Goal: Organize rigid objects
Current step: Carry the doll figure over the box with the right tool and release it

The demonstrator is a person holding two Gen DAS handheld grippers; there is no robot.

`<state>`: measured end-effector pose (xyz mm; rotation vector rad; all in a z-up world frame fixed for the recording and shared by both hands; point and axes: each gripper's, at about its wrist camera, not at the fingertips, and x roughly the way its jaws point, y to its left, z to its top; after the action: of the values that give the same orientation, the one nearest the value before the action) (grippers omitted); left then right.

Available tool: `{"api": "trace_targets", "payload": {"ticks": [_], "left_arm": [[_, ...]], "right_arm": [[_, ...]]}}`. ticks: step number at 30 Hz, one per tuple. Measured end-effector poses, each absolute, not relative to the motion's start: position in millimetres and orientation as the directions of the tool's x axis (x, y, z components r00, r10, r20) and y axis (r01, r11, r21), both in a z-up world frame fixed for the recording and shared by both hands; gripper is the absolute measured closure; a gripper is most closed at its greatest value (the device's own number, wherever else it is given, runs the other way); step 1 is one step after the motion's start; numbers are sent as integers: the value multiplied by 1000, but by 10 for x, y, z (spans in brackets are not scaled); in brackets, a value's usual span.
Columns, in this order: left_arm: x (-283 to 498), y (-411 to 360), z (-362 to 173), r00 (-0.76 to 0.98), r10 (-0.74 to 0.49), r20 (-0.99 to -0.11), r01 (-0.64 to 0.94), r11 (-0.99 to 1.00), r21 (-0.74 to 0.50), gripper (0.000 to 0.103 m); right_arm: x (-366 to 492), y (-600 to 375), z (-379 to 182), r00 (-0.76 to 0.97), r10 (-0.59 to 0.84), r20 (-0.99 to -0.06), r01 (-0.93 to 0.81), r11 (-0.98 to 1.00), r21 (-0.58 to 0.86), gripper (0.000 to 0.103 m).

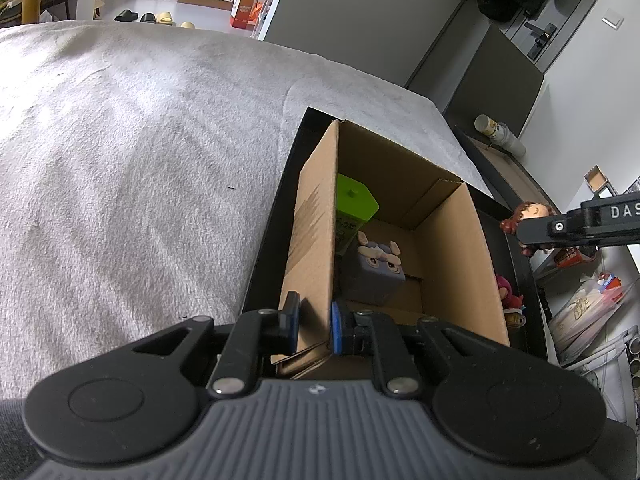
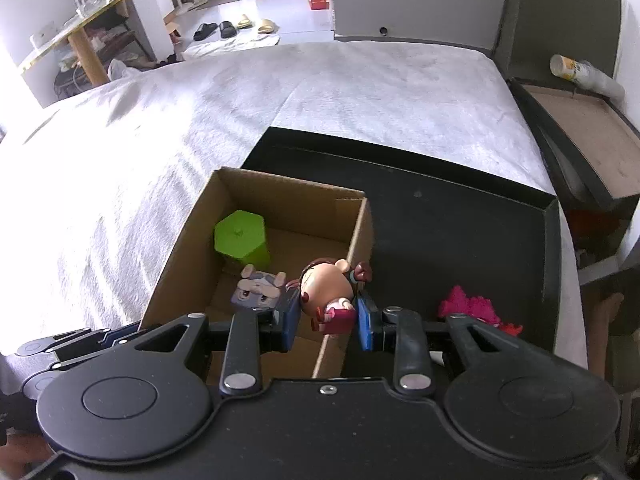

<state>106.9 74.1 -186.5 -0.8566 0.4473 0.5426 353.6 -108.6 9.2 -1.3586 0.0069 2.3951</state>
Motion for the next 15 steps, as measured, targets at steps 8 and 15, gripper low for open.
{"api": "trace_targets", "payload": {"ticks": [8, 15], "left_arm": [[1053, 744, -1870, 780, 263, -569, -609, 531, -590, 88], [1053, 762, -1875, 781, 259, -569, -608, 524, -597, 88]], "right_arm": [[3354, -1211, -12, -462, 321, -827, -280, -937, -208, 73], [3131, -1271, -11, -481, 312, -819, -259, -943, -207, 73]]}}
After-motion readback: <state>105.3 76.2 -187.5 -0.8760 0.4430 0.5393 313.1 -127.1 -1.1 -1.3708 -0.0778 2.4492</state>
